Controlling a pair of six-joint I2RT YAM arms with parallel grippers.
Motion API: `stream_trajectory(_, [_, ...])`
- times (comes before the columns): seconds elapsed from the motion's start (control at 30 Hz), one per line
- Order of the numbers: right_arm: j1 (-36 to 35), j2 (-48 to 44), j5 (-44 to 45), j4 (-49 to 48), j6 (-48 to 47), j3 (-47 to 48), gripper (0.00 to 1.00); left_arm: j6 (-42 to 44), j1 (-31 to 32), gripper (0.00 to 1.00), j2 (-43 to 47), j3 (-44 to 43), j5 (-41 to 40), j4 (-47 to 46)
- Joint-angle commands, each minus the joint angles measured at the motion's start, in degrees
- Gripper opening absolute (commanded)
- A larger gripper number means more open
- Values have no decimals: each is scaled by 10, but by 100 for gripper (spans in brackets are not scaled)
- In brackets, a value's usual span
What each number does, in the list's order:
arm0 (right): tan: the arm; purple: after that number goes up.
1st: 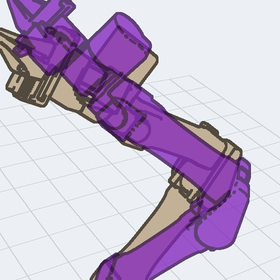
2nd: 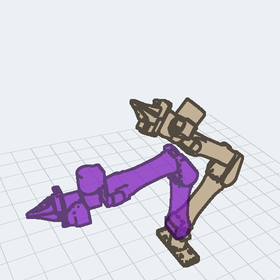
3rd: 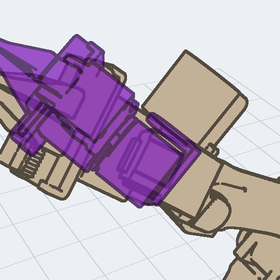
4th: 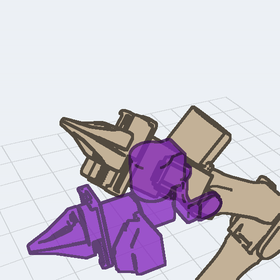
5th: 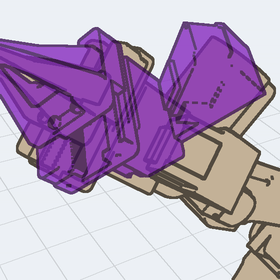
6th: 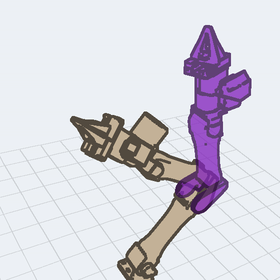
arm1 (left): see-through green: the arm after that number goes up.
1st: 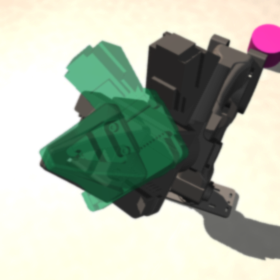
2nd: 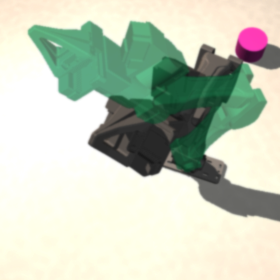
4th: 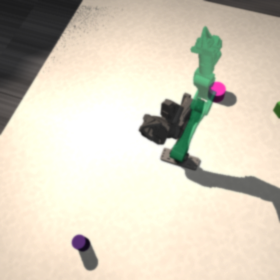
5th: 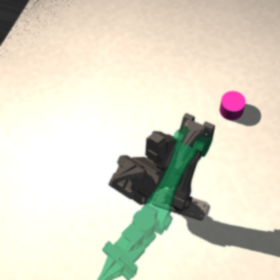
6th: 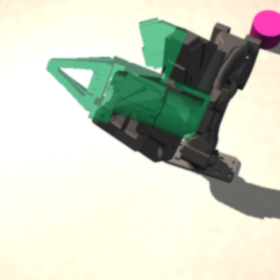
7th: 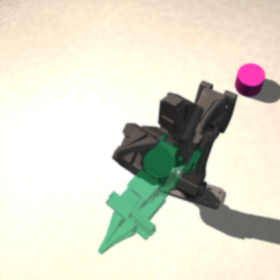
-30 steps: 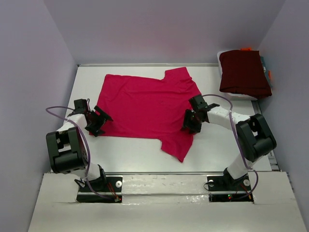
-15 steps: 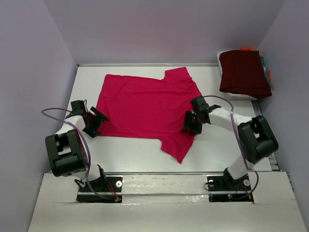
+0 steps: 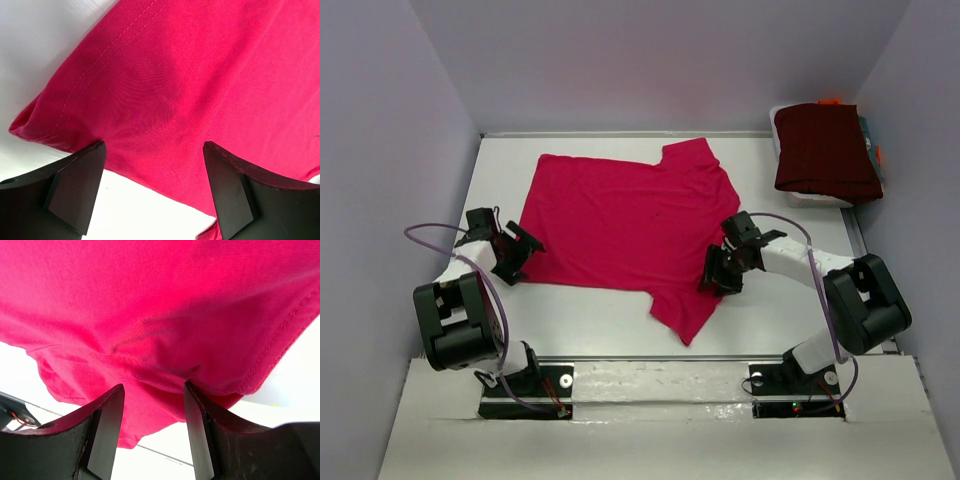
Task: Fold and stack the t-shirts
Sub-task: Flatten out the tshirt
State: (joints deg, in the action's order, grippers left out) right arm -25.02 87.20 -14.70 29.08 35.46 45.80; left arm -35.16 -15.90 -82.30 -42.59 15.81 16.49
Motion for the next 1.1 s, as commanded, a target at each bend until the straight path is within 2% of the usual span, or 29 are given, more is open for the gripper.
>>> stream_trajectory(0.0, [-13,3,-7,28,-8,-27,57,10,-4,91,28,10,-10,12])
stream_trajectory(0.5, [-35,-51,-29,50,1,-73,58,10,-4,91,80,14,-30,39])
stream_trajectory(0.77, [-46,-82,-32,74,5,-82,58,10,-4,91,136,5,-35,72])
stream_trajectory(0.87, [-46,-105,-29,93,14,-61,58,11,-4,91,160,-13,-50,85])
stream_trajectory(1.07, [-46,-164,78,114,43,46,61,-3,16,90,172,-70,-40,56])
